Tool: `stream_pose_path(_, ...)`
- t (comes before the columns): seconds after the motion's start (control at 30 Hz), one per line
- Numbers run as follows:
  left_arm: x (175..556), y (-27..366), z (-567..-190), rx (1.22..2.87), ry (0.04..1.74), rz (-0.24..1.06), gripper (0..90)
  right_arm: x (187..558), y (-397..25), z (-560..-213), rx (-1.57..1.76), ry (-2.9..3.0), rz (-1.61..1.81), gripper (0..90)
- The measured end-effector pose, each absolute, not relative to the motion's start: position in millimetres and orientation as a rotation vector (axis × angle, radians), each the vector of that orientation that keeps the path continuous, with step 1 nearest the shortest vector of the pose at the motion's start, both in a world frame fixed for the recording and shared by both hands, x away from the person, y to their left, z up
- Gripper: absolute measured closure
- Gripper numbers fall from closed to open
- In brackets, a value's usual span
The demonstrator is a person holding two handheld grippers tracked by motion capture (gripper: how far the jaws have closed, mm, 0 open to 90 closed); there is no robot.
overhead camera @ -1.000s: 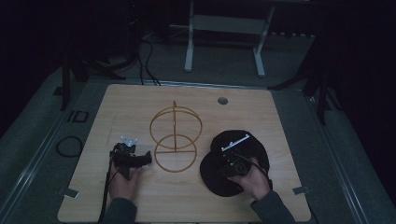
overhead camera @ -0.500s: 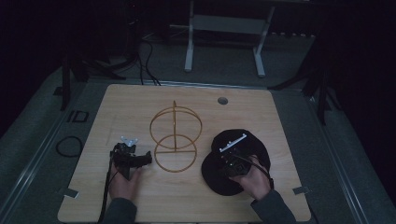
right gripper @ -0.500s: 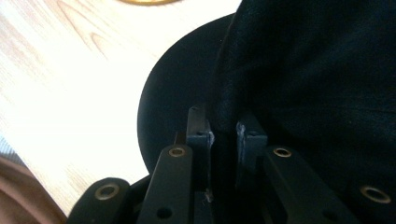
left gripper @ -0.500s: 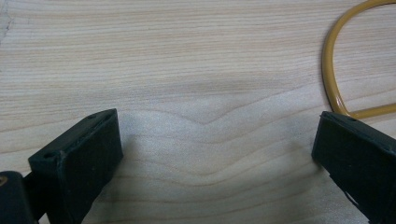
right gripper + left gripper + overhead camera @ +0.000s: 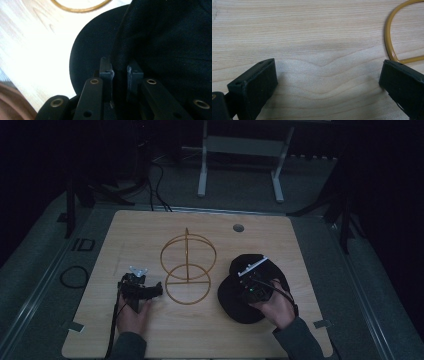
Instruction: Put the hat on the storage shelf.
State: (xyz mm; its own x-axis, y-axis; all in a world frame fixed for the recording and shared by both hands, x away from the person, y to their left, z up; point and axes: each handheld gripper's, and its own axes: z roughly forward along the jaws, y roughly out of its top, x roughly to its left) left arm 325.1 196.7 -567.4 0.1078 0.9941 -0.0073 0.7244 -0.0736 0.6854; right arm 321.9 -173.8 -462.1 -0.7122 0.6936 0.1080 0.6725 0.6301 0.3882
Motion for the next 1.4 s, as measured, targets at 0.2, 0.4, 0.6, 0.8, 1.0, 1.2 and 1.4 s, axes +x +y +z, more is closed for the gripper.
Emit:
stream_pose_path(0.2,325.1,196.8,-567.3,1.857,1.67,0.654,1.2,325.2,-173.7,-455.6,1.161,2.782,0.6,79.2)
stream_pose_path(0.4,325.1,196.8,-567.3,1.857,1.67,0.653,1.2,327.8,-174.3,-447.2,1.138,2.775,0.583,79.3)
stream_pose_path(0.6,325.2,196.6,-567.4,1.853,1.672,0.654,1.2,332.1,-174.8,-431.0,1.104,2.765,0.578,79.3)
stream_pose_path(0.8,325.1,196.9,-567.2,1.858,1.67,0.654,1.2,339.3,-168.5,-419.8,1.053,2.765,0.511,79.3)
stream_pose_path(1.0,325.1,196.7,-567.3,1.856,1.67,0.654,1.2,349.7,-168.0,-408.0,1.047,2.762,0.507,79.3)
stream_pose_path(1.2,325.1,196.7,-567.2,1.857,1.671,0.653,1.2,362.6,-171.7,-393.6,1.028,2.795,0.549,79.7)
stream_pose_path(1.4,325.1,196.7,-567.2,1.856,1.671,0.653,1.2,367.7,-175.0,-385.1,0.993,2.822,0.55,79.7)
